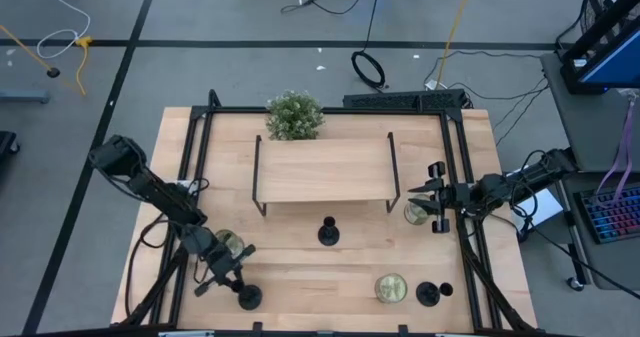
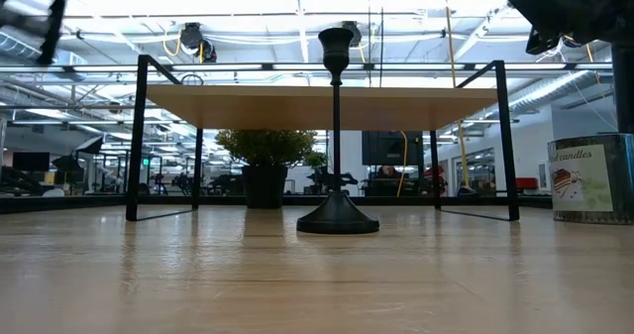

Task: Pick & Place candle stick holders
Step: Put the bottom left black candle holder on the shelf

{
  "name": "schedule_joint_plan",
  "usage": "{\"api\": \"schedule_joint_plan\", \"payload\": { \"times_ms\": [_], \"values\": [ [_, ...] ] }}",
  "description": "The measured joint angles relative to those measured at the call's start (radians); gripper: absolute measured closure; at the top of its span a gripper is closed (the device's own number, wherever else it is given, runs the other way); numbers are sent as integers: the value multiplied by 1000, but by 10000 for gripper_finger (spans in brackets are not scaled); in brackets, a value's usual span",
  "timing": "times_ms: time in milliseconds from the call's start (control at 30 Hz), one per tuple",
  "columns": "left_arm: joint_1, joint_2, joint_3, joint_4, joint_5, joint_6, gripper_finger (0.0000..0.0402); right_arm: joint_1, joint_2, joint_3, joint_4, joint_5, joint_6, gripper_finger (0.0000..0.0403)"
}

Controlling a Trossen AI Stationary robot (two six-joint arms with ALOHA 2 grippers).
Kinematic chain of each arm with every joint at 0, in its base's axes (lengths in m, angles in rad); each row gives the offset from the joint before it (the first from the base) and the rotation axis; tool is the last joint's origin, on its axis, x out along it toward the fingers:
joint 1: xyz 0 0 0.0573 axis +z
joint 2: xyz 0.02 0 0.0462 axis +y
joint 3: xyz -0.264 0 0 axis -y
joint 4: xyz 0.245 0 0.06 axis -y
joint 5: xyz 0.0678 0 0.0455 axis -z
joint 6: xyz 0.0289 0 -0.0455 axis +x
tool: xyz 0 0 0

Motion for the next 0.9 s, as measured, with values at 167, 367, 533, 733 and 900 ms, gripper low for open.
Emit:
{"api": "schedule_joint_plan", "payload": {
  "times_ms": [167,367,533,733,900],
  "values": [
    [83,-35,130,-80,1,5,379,0,0,0,6,0,-3,312],
    [221,-109,383,-638,-5,35,388,0,0,0,21,0,-8,312],
    [319,-114,618,-845,-136,169,384,0,2,0,21,0,-7,312],
    [431,-126,778,-910,-512,147,387,0,31,0,20,0,7,312],
    [561,-189,796,-1012,-653,122,388,0,64,0,20,0,7,312]
  ]
}}
